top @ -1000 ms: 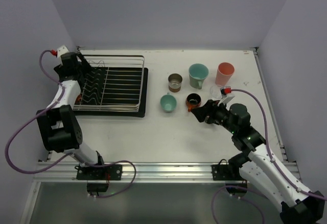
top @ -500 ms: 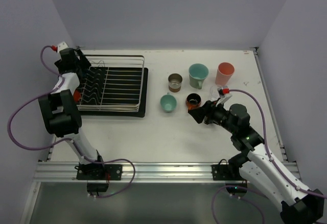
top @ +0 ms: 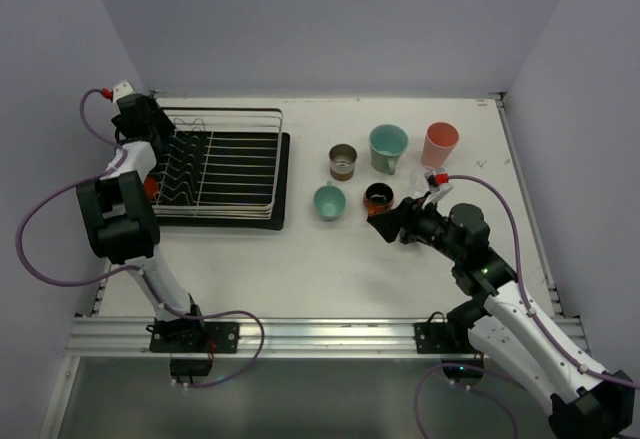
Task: Unload the cups from the dish rack
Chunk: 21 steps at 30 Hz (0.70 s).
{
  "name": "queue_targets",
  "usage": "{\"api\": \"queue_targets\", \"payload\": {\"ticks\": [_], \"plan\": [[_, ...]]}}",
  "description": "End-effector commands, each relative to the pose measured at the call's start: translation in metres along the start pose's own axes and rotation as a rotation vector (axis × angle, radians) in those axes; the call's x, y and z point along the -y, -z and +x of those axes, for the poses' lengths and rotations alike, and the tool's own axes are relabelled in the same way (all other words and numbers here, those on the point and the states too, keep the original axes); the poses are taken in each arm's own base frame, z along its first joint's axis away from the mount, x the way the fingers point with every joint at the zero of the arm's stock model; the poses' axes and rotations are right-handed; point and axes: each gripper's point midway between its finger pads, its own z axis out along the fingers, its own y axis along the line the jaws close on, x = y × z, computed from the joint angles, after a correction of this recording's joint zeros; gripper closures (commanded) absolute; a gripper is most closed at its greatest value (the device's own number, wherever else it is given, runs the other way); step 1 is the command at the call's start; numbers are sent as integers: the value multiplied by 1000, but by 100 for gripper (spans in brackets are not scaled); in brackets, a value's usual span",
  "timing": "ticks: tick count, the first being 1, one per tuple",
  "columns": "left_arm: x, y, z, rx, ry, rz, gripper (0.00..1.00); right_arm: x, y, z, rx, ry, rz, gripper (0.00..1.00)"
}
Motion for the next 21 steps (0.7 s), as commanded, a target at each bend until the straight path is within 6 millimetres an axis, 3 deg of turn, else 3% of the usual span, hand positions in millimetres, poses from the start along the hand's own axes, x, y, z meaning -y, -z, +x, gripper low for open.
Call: {"api": "queue_targets", "payload": {"ticks": [1,6,7,13,15,17,21], "plan": [[6,11,-33,104,29,32,57,-18,2,-15,33,6,-63,36],[12,33,-47,128,49,66,71,-28,1,-16,24,-13,-102,36],[14,44,-58,155,58,77,72,-32,2,-15,19,-28,-117,36],[19,87,-78,209,118,121,82,-52,-1,-22,26,-63,-192,36],[21,96,-76,205,141,142,85,-59,-3,-25,25,-66,-210,36],[23,113,-85,231,164,163,87,-64,-6,-26,19,-67,-221,36],[18,125,-75,218,167,159,97,-74,-10,-31,18,-70,-239,36]]}}
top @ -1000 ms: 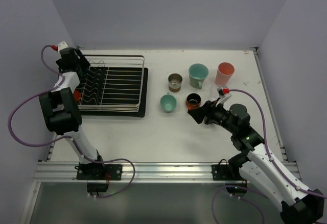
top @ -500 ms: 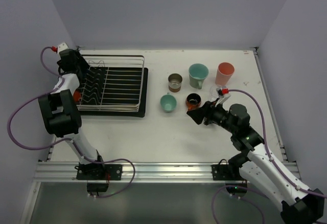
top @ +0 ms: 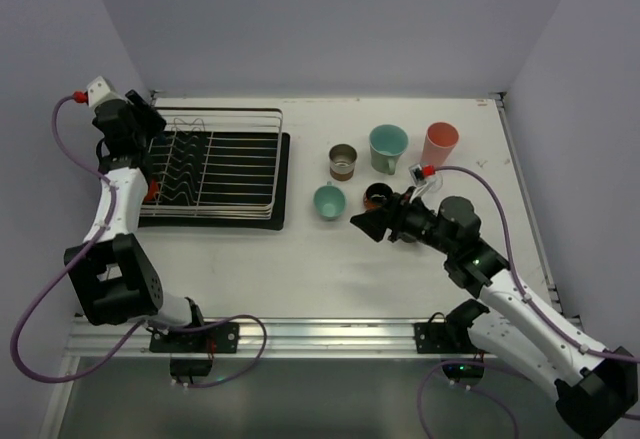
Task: Unload the cups from the dish rack
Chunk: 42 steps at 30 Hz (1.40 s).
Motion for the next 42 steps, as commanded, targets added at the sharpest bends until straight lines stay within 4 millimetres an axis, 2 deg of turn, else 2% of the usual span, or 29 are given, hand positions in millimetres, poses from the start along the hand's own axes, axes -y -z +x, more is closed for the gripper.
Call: {"api": "queue_targets", "payload": {"ticks": [1,6,10,13,14,18,20,21,23,24,29,30,32,36,38,39,40,42], "plan": [[9,16,-20,67,43,41,99,-32,-3,-30,69,16,-90,36],[11,24,-12,40,49,62,100,-41,-10,-29,51,19,-107,36],[25,31,-16,30,94,124,100,-42,-19,-33,47,15,-108,36],[41,42,-20,19,128,201,100,-50,-29,-40,46,-3,-130,36],[48,46,-20,11,133,232,100,-60,-32,-48,64,2,-159,35],[77,66,-15,-25,155,343,100,-78,-49,-57,60,-37,-227,34],[93,81,-13,-46,172,410,100,-86,-63,-63,61,-51,-259,32],[107,94,-12,-56,181,459,100,-88,-67,-65,61,-66,-266,31],[123,109,-2,-97,183,532,100,-92,-82,-70,58,-67,-291,28],[137,125,-3,-102,179,586,100,-93,-87,-72,56,-66,-300,27],[169,178,15,-196,211,787,100,-109,-108,-91,83,-44,-382,17],[172,190,13,-203,218,823,100,-105,-117,-87,64,-47,-379,13],[178,208,20,-252,237,887,100,-109,-125,-94,70,-31,-395,11],[184,249,17,-269,252,998,100,-101,-149,-89,33,-26,-394,9],[184,261,22,-290,254,1035,100,-111,-151,-92,25,-21,-448,9],[183,270,20,-292,260,1056,100,-110,-156,-88,6,-47,-459,9],[182,275,26,-313,263,1069,100,-118,-155,-92,12,-42,-506,9],[182,286,24,-309,269,1097,100,-126,-155,-92,-7,-71,-549,9]]}}
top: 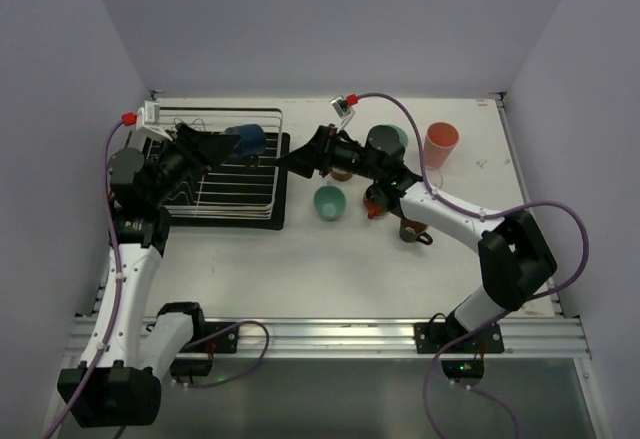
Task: Unload the cups from the dish rack
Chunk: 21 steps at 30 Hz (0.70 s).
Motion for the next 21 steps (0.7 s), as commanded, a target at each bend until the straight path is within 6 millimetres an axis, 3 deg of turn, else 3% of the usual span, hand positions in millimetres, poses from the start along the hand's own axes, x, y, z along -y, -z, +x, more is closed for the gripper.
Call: {"api": "queue_targets", "payload": {"ticks": [1,8,21], "plan": [[41,16,10,-52,38,161,100,-47,-9,-23,27,32,-201,9],[50,28,19,-63,57,191,100,-61,-13,-21,-1,15,-291,17],[52,30,31,-101,99,229,100,-80,-22,-16,-42,-32,-422,33]]}}
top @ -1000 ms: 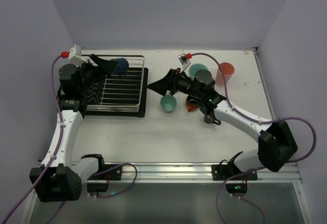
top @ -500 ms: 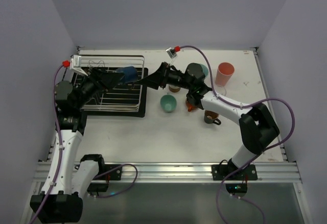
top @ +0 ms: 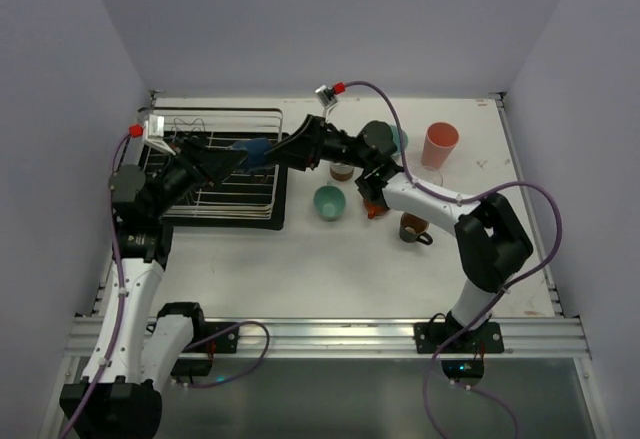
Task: Unload the cups from the dish rack
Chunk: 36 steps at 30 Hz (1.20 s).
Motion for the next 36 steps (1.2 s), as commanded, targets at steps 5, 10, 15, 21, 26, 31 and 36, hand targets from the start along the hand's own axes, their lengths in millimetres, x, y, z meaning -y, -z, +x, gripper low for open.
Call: {"api": "queue_targets", "payload": {"ticks": [5,10,15,21,26,31,36], "plan": [[33,6,14,-70,94,155,100,-41,-11,-7,-6,16,-202,46],[33,9,19,-76,118,168,98,-54,-8,-6,22,4,-265,76],[32,10,20,-81,99,155,57,-63,2,-7,66,-5,-272,100],[22,7,-7,-26,-93,-9,9,-75,33,14,52,29,-191,100],[-10,28,-30,14,-278,-305,0,-29,74,57,-51,99,183,100],[-45,55,-34,43,-398,-511,0,28,163,112,-210,117,682,100],[-79,73,-17,41,-413,-624,0,72,238,143,-272,119,1027,100]]}}
